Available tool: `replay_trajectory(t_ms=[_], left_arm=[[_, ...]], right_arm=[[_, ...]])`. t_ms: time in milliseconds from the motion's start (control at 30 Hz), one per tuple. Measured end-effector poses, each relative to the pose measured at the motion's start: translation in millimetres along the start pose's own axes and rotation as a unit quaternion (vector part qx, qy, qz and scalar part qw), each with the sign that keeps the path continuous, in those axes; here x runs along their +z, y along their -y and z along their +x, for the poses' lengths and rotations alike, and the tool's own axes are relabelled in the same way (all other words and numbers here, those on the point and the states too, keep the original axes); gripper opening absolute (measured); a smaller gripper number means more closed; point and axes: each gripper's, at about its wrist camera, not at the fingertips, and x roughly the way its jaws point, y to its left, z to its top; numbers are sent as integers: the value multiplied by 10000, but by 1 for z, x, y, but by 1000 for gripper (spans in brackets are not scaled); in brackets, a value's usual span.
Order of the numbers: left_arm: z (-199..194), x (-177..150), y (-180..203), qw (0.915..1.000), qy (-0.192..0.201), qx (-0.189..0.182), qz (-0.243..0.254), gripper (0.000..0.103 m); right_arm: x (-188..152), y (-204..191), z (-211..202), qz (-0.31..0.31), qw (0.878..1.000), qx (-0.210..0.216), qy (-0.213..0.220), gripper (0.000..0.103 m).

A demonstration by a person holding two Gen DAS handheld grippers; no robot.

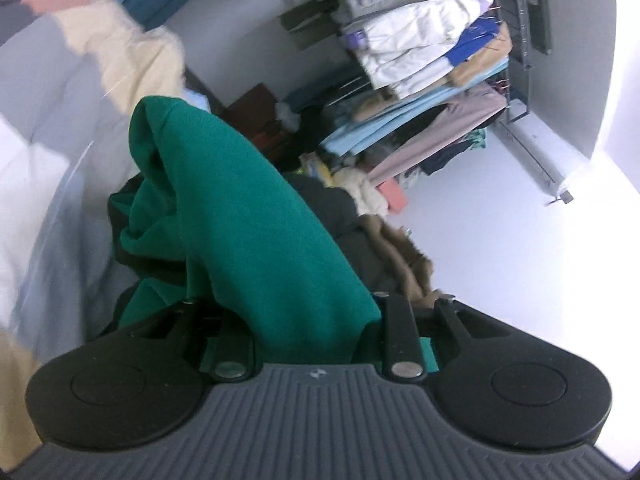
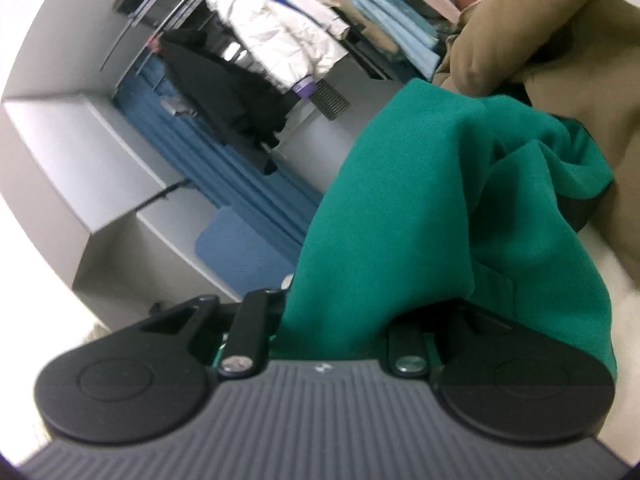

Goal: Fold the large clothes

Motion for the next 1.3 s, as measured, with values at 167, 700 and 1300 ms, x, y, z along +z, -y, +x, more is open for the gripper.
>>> replay_trajectory(t_ms=[167, 700, 1300], left_arm=[[-7, -13, -38, 9998, -167, 58, 135, 30], [-28, -47, -106, 9977, -415, 236, 473, 43], [-113, -40, -13, 9720, -338, 1359, 1886, 80]], right_arm=[[-27, 9, -8, -87, 9999, -103, -74, 25], [-104, 75, -29, 752, 9958, -453, -258, 24], [-92, 10, -95, 327, 9939, -1019, -278, 63]])
